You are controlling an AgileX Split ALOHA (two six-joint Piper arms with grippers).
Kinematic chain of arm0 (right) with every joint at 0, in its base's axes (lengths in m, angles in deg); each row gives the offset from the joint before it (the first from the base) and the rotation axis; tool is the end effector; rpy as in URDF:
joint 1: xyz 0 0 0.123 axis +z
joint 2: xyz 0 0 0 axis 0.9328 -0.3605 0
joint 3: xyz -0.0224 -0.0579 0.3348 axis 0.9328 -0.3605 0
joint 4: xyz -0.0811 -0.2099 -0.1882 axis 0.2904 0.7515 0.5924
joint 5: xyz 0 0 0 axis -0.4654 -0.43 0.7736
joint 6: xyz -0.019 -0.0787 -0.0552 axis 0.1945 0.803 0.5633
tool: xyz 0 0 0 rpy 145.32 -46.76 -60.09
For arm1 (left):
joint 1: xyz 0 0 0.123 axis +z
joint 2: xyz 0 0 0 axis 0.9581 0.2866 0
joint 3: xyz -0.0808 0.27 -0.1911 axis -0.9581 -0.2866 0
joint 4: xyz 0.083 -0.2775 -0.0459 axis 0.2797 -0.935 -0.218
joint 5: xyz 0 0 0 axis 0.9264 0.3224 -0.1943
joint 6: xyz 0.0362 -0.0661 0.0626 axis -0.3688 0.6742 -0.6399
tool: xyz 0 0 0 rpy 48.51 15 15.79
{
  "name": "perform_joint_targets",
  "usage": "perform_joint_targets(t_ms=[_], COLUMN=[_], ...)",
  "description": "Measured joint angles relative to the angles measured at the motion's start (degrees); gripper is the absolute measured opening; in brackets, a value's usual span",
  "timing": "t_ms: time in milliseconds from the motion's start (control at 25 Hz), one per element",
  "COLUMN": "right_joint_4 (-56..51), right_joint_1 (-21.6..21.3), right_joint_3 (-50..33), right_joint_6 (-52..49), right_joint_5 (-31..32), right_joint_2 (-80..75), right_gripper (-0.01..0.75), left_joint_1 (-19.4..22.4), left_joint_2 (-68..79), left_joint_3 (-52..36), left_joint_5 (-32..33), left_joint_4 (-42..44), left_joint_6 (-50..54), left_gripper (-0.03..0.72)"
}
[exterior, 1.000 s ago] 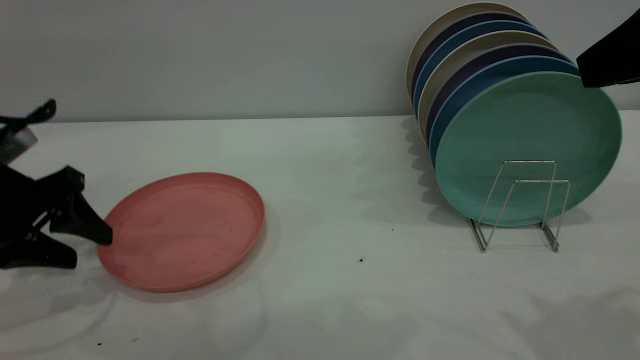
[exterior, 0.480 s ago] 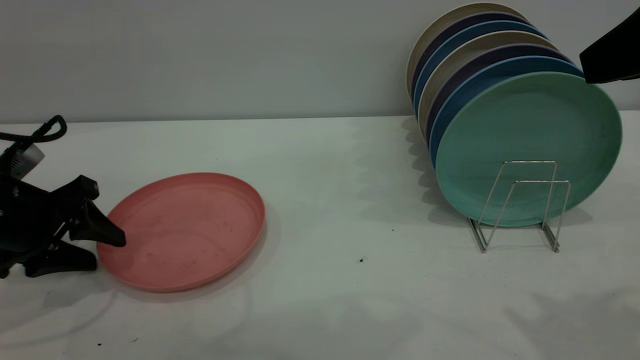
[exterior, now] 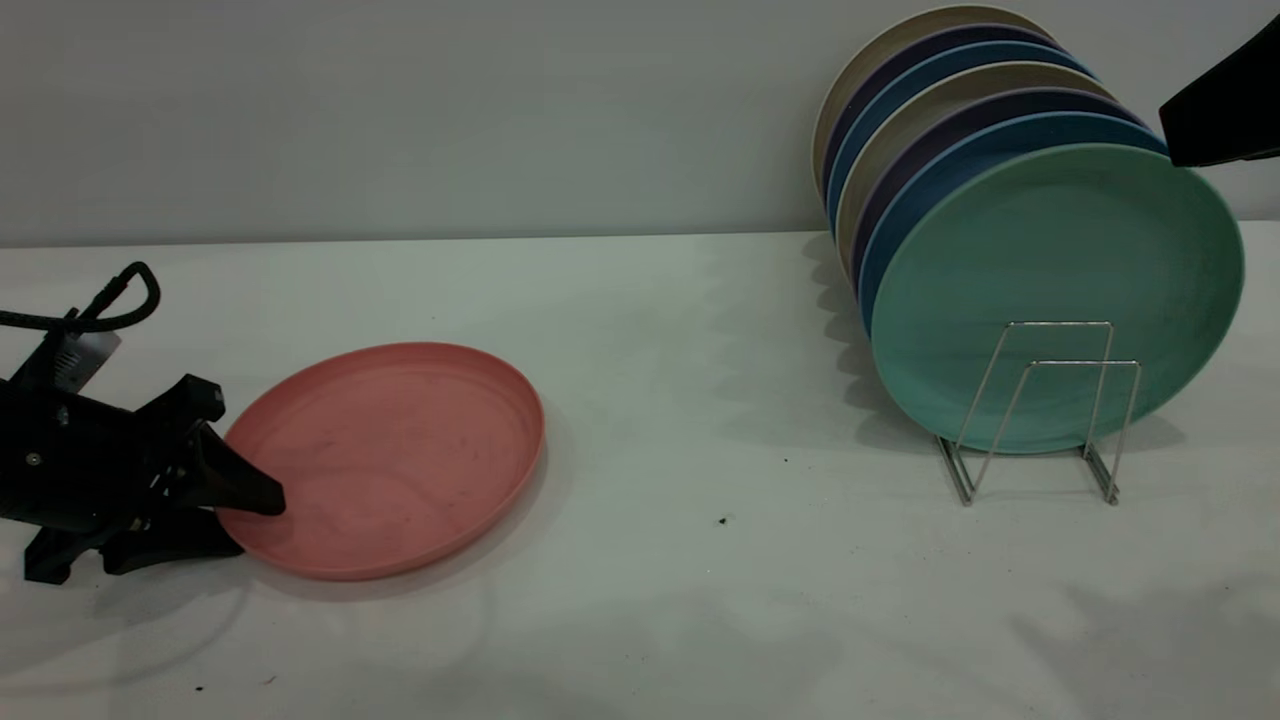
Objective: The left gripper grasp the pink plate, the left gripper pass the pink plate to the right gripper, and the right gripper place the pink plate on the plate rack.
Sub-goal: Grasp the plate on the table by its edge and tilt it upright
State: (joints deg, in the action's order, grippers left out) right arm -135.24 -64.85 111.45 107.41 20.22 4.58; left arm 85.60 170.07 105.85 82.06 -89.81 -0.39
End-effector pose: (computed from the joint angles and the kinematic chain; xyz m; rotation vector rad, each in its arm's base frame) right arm 0.2437 0.0559 0.2729 -0.4330 2.2131 0.4307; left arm 0.3594 0.0310 -0.0026 -0.5921 2.6847 -0.7027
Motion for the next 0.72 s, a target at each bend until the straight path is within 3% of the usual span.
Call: perform_joint_targets(t_ms=[120,240,320,720], right_joint_4=[0.0,0.0,0.0,-6.51], right_joint_1=[0.0,0.0,0.0,0.0], right_joint_3=[0.0,0.0,0.0,0.0], right_joint_6=[0.0,0.0,0.0,-0.13], right_joint_5=[-0.11,-0.11,0.08,3.56], right_joint_2=[0.0,0.0,0.0,-1.62], right_gripper=[0.377,0.377,0.377,0.377], left_joint_1=[0.0,0.0,0.0,-0.19], left_joint_2=[0.06,0.06,0.06,-2.6], left_joint_3=[0.0,0.0,0.01,0.3], left_joint_5=[0.0,-0.3,-0.35,0.25], left_joint_4=[0.0,-0.07,-0.14,0.07], left_joint_6=[-0.33,-0.4,-0.46,-2.24], left_gripper=[0.324,0.135,0.047,0.014])
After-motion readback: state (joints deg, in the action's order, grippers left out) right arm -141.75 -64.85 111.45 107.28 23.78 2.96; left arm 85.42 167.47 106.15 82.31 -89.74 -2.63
